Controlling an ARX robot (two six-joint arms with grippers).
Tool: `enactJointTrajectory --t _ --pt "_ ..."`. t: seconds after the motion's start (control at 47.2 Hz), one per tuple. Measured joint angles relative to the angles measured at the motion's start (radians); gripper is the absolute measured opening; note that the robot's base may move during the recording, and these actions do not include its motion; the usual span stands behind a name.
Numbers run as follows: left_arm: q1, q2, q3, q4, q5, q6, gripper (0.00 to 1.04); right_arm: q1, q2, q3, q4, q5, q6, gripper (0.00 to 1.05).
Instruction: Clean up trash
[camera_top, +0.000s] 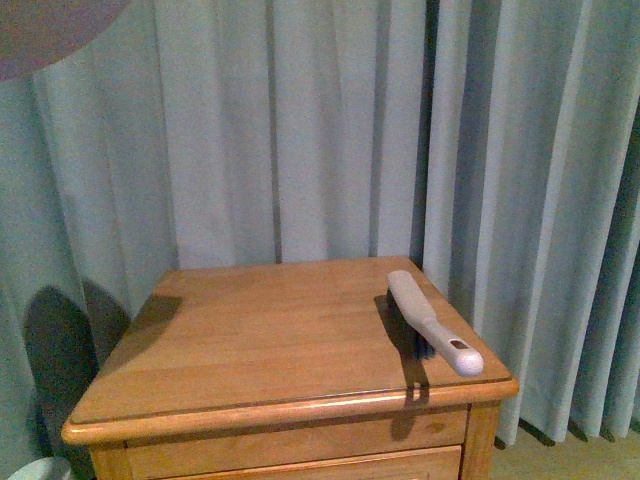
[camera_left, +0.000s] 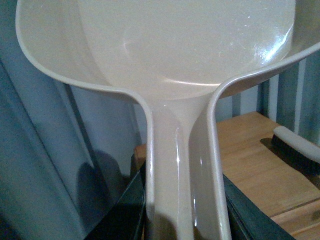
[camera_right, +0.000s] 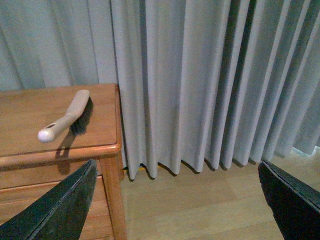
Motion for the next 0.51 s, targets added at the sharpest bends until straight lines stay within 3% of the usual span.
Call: enactJointTrajectory --t 0.318,0.403,0.509 --pt "0.204 -0.308 -0.159 -0.175 0.194 -0.141 0.26 0.000 0.000 0.000 0.000 0.000 0.000 0.97" --pt "0.229 -0.376 -0.187 -0.224 0.201 -0.181 0.26 0.002 0.001 0.000 0.000 0.008 -0.004 0.97" --pt "0.246 -0.442 -0.213 -0.280 0.203 -0.222 0.26 0.111 0.056 0.001 0.024 0.343 -0.109 0.97"
